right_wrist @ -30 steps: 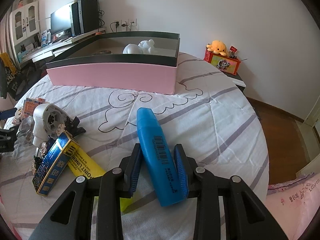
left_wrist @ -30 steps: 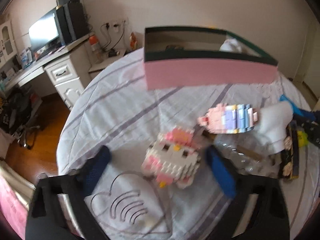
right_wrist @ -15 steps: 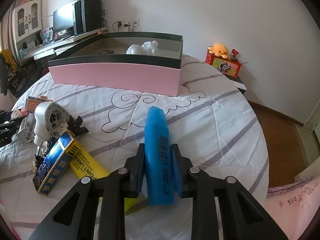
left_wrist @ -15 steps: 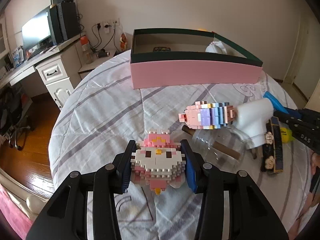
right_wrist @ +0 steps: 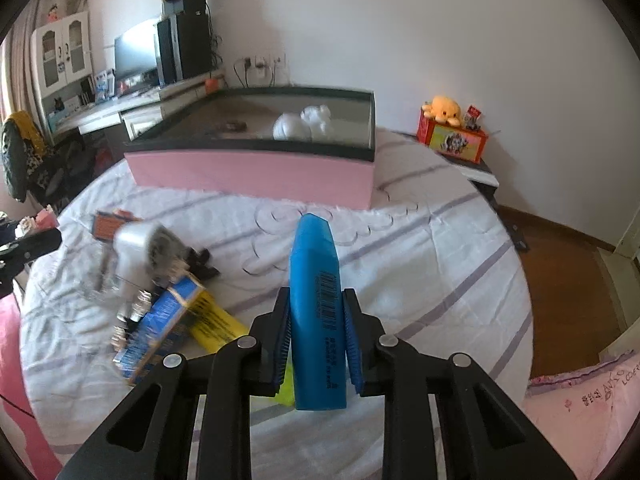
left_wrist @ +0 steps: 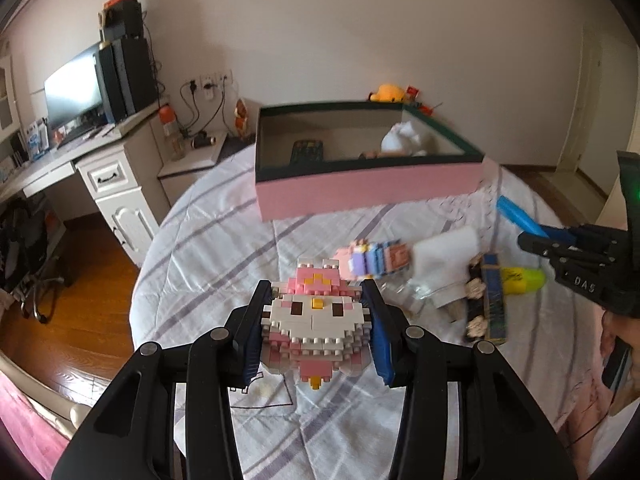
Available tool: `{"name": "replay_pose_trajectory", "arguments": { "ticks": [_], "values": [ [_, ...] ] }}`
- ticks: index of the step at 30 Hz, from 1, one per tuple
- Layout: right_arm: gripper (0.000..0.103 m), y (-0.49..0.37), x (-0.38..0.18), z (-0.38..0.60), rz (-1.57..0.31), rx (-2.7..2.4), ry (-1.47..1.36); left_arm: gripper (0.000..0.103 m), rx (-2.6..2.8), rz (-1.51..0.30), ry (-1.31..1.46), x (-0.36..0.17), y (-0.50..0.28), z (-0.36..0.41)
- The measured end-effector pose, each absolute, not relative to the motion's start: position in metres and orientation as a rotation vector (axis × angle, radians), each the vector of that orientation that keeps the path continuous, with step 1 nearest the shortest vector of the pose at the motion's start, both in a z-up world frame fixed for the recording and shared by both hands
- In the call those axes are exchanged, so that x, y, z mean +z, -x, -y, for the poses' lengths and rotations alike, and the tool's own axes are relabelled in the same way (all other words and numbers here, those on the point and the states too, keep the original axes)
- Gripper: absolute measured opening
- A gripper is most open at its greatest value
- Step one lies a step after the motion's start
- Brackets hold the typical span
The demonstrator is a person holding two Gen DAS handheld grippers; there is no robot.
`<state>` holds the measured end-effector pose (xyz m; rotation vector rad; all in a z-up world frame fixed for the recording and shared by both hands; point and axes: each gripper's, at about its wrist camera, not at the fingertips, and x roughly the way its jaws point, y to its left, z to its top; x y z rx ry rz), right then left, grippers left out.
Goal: Organize rigid objects
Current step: 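Grasp the pink block figure with the left tool while the right tool grasps the blue marker, then carry the block figure and blue marker into the pink box and open both tools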
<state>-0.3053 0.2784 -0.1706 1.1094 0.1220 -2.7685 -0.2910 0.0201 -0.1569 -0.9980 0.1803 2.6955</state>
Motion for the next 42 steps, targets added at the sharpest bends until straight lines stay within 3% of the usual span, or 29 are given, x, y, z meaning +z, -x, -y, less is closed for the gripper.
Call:
{"name": "replay_pose_trajectory", "arguments": {
  "ticks": [13, 21, 32, 42],
  "values": [
    [0.024, 0.273, -0.080, -0.248, -0.118, -2.785, -0.793, 0.045, 2.813, -0.216, 0.725, -0.074, 0.258, -0.028],
    [0.024, 0.278, -0.053, -0.228, -0.159, -2.763, -0.705, 0.045, 2.824, -0.261, 0.616, -0.039, 0.265, -0.036],
    [0.024, 0.335, -0.050, -0.222, -0.205, -2.724, -0.756, 0.045, 2.795, -0.350, 0.653, -0.035, 0.332, -0.059],
    [0.024, 0.410, -0.074, -0.220, -0.221, -2.653, -0.885, 0.031, 2.689, -0.297, 0.871, -0.079, 0.427, -0.063]
  ]
}}
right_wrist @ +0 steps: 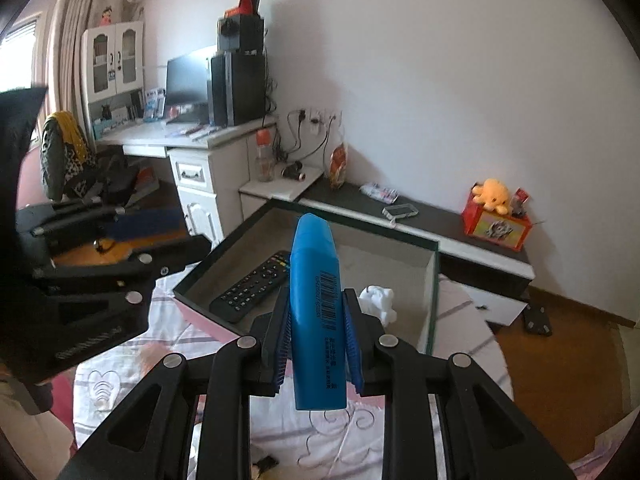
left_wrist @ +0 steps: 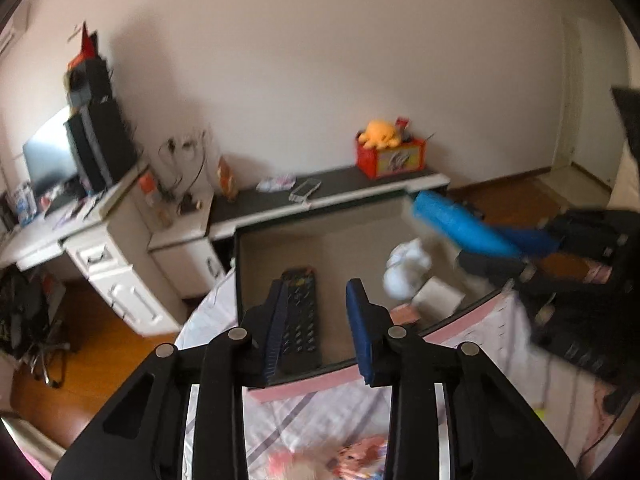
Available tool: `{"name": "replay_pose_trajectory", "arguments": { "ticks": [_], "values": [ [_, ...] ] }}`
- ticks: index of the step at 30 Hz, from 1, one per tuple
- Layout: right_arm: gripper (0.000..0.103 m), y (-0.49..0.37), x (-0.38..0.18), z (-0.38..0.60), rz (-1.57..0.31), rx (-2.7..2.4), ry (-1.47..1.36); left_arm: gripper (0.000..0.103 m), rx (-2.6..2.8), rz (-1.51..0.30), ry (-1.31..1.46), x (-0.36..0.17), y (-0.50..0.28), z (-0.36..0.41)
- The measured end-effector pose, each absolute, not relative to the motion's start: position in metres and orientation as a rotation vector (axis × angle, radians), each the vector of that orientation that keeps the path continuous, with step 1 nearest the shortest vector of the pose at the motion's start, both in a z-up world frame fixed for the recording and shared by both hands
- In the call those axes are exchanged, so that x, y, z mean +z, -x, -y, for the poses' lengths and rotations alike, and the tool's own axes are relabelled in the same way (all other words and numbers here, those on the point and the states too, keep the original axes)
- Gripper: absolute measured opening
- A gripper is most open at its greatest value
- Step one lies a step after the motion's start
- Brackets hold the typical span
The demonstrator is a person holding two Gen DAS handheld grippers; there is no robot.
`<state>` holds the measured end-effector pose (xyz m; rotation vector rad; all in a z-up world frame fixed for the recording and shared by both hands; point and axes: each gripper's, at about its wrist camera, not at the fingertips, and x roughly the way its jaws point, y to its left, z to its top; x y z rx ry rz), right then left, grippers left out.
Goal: Organize rigid objects
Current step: 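Carry the block figure and blue marker into the pink box and open both tools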
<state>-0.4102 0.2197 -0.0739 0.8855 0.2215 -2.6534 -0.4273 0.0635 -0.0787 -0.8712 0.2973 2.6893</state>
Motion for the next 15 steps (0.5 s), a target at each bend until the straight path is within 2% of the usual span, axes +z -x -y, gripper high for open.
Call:
{"name": "replay_pose_trajectory", "arguments": {
  "ticks": [5, 9, 11, 15],
  "values": [
    [0.024, 0.409, -0.085, -0.225, -0.207, -2.627, -0.895, 0.036, 2.682, -0.263, 0.940, -0.111, 0.411, -0.035],
    [0.024, 0.402, -0.091, -0.229, -0.188, -2.618, -0.893, 0.056, 2.690, -0.302, 1.020, -0.143, 0.388, -0.015],
    [0.024, 0.401, -0.095, -0.229, -0.184, -2.608, -0.904, 0.057, 2.678, -0.268, 1.066, -0.157, 0.381, -0.007],
    [0.024, 0.394, -0.101, -0.229, -0.169, -2.602, -0.922, 0.070, 2.647, -0.259, 1.131, -0.183, 0.364, -0.002]
  ]
}}
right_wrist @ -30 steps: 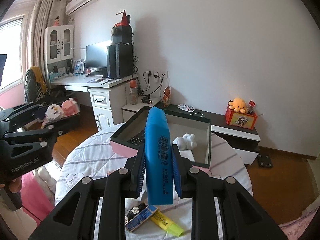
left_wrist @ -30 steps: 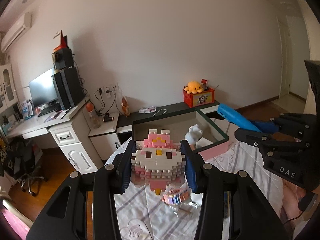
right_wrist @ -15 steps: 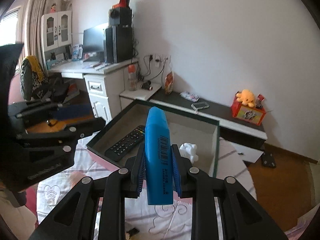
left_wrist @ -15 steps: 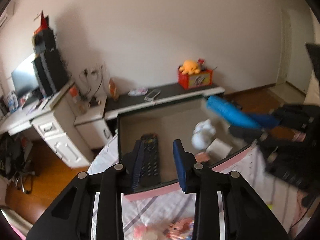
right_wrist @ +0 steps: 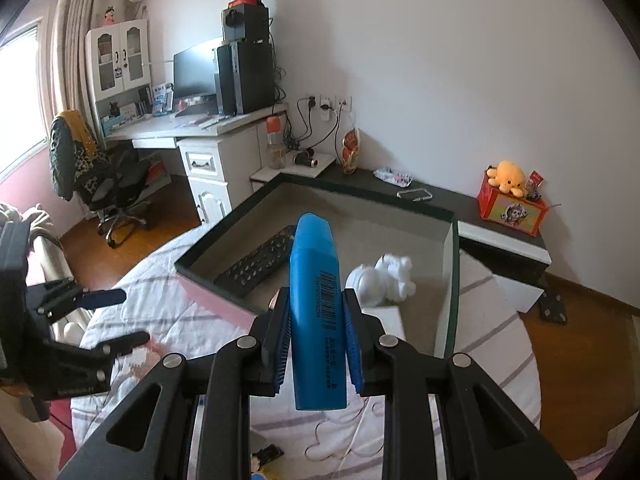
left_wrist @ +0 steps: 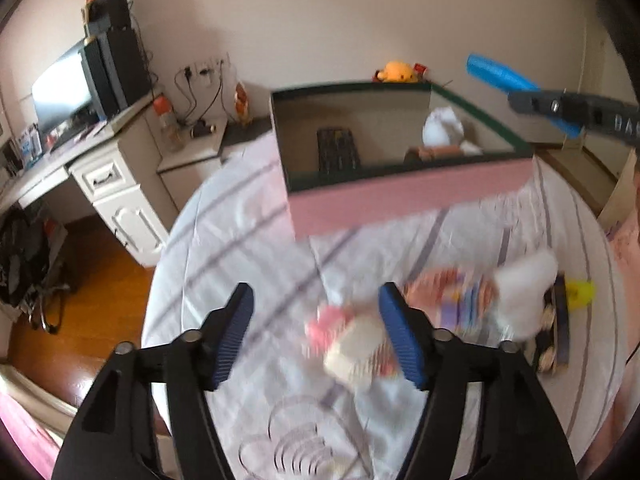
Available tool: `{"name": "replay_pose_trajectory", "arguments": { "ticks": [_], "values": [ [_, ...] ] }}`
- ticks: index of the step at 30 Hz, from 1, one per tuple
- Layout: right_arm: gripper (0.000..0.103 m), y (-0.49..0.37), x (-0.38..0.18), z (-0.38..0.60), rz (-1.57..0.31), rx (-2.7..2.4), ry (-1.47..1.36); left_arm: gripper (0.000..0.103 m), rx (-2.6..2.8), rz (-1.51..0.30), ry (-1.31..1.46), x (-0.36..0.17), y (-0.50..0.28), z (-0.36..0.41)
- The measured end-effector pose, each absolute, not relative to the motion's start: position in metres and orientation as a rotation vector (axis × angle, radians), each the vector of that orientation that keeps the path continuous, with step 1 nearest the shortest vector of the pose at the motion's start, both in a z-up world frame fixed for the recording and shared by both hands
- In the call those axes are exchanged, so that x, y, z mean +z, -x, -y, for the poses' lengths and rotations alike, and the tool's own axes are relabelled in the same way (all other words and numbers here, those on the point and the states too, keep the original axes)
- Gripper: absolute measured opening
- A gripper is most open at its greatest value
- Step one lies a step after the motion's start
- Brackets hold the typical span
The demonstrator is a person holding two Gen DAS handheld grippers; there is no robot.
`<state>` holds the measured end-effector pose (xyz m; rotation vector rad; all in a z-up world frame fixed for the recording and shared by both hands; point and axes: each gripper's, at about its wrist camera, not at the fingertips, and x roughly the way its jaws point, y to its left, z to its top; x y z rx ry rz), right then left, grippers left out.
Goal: Organize rigid objects
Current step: 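Carry the block figure and blue marker into the pink box and open both tools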
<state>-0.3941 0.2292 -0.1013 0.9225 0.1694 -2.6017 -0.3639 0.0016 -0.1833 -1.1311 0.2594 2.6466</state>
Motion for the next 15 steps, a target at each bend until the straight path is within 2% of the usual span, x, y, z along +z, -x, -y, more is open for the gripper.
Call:
{"name": "replay_pose_trajectory", "arguments": {
  "ticks": [5, 7, 8, 9, 12, 15],
  "values": [
    [0.024, 0.386, -0.103, -0.228, -0.157, -2.596, -0.936, 0.086, 2.621, -0.223, 1.174, -0.202, 0.359, -0.002],
    [0.024, 0.383, -0.103, -0.228, -0.156, -2.600, -0.937, 0.084, 2.617, -0.208, 1.193, -0.207, 0.360, -0.006],
    [0.024, 0.382, -0.104, -0.228, -0.153, -2.601, -0.943, 0.079, 2.616, -0.207, 1.188, -0.210, 0.361, -0.008],
    [0.024, 0.381, -0.104, -0.229, -0.148, -2.602, -0.946, 0.064, 2.601, -0.206, 1.189, -0.212, 0.363, -0.011],
    [0.024, 0.378, -0.102, -0.229, -0.158, -2.612, -0.953, 0.033, 2.583, -0.226, 1.193, -0.214, 0.363, -0.018],
    [0.024, 0.377, -0.101, -0.231, -0.163, -2.621, -0.953, 0.033, 2.626, -0.229, 1.169, -0.200, 0.366, -0.016]
  ]
}}
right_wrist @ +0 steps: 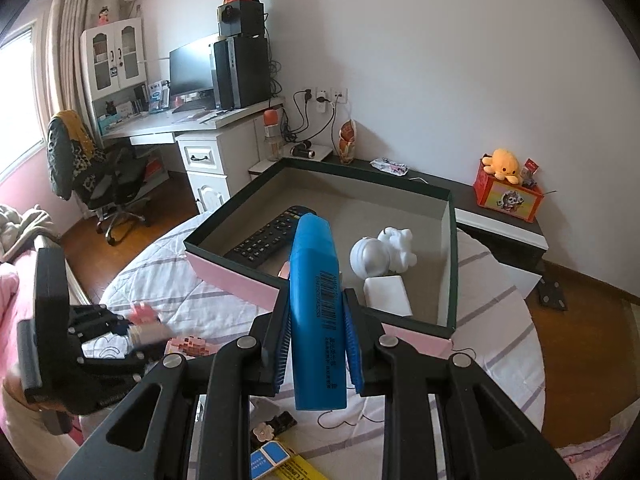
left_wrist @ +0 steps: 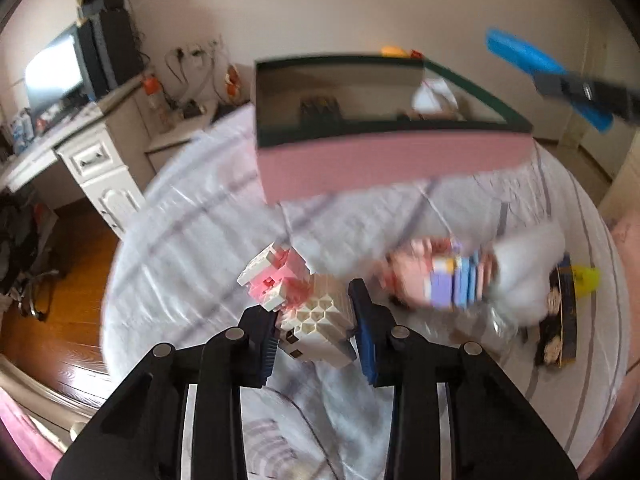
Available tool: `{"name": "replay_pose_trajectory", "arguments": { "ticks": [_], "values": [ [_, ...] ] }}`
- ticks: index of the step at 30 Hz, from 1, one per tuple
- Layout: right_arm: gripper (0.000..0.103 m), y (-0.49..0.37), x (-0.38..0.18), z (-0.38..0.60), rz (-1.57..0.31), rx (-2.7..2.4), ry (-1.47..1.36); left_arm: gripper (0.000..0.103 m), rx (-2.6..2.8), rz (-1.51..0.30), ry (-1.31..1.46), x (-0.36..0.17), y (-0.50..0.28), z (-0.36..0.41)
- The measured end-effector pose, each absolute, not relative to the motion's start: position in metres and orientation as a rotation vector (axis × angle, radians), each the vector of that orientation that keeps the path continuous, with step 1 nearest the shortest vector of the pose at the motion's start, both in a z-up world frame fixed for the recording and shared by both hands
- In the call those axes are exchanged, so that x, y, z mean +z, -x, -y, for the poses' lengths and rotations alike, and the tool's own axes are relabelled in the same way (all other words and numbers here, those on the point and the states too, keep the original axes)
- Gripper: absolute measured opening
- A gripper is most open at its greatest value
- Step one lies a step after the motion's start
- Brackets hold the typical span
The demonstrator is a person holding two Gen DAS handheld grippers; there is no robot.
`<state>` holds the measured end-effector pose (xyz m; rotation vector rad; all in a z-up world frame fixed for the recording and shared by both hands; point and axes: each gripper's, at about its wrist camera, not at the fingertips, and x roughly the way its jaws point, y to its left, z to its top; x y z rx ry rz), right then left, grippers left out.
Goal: Organize rigid objects
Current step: 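Carry the block figure and blue marker into the pink box and open both tools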
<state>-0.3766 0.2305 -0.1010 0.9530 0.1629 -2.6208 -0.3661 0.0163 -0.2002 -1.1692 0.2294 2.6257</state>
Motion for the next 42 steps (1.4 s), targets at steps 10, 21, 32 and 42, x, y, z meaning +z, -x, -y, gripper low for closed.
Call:
{"name": "replay_pose_trajectory", "arguments": {
  "ticks": [10, 21, 32, 42],
  "values": [
    [0.024, 0.385, -0.104, -0.235, -0.167, -2.629, -0.960, 0.033, 2.700, -0.265, 0.991, -0.133, 0.385, -0.022],
    [0.024, 0.423, -0.111, -0.234, -0.198, -2.622, -0.987, 0.033, 2.634, -0.350, 0.969, -0.115, 0.439, -0.062],
    [0.024, 0.493, -0.126, -0.233, -0.223, -2.600, -1.084, 0.033, 2.562, -0.429, 1.101, -0.137, 0.514, -0.094],
    [0.025, 0.512, -0.144, -0.230, -0.213, -2.571, -1.139, 0.034, 2.550, -0.435, 1.160, -0.155, 0.532, -0.105]
  ]
}}
